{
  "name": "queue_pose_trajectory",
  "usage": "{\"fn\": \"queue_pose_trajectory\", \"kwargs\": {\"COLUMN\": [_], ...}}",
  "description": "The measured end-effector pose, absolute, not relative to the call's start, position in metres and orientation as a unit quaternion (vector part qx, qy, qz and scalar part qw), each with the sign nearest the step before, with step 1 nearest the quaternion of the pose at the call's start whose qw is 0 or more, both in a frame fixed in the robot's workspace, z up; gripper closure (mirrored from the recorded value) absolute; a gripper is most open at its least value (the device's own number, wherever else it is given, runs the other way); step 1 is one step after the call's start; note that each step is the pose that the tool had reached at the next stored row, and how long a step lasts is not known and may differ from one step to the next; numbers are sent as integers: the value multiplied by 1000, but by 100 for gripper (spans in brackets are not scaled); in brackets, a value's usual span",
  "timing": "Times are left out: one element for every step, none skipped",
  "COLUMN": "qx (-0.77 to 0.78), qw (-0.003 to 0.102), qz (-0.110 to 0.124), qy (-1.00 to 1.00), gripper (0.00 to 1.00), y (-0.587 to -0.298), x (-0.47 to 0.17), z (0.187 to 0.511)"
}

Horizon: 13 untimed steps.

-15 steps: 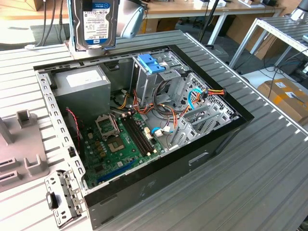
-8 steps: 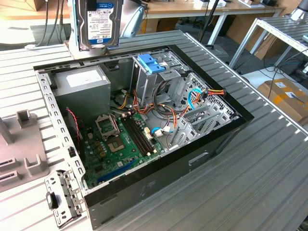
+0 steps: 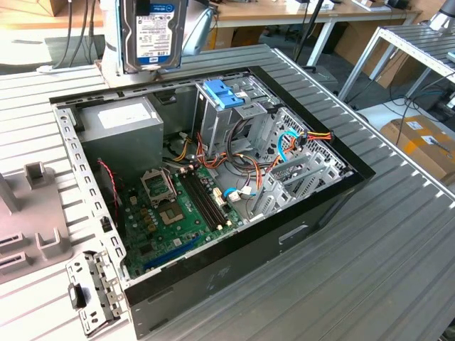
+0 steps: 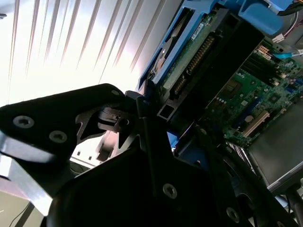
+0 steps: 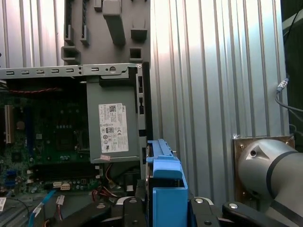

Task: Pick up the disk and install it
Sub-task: 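Pick up the disk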

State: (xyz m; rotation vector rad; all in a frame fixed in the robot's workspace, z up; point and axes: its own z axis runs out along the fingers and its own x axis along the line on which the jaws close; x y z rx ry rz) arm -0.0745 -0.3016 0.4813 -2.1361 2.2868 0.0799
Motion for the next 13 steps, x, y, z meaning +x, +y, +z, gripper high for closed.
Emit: {"fn": "queue_pose_trajectory", "kwargs": {"qx": [-682, -682, -682, -682, -682, -682, -682, -682, -682, -682, -682, -682, -682], "qw": [6, 6, 6, 6, 6, 6, 6, 6, 6, 6, 6, 6, 6], "qz": [26, 26, 26, 26, 26, 26, 26, 26, 26, 26, 26, 26, 26], "qy": [731, 731, 731, 731, 731, 731, 731, 731, 731, 731, 731, 731, 731], "gripper": [64, 64, 64, 64, 64, 64, 64, 64, 64, 64, 64, 64, 64], "y": [-302, -302, -302, -302, -302, -302, -302, -302, -302, -302, -302, -302, -302], "x": [-72, -70, -67, -65, -63, -62, -59, -58, -57, -55, -54, -54, -54], "z": [481, 481, 481, 481, 481, 481, 481, 481, 481, 481, 481, 481, 481]}}
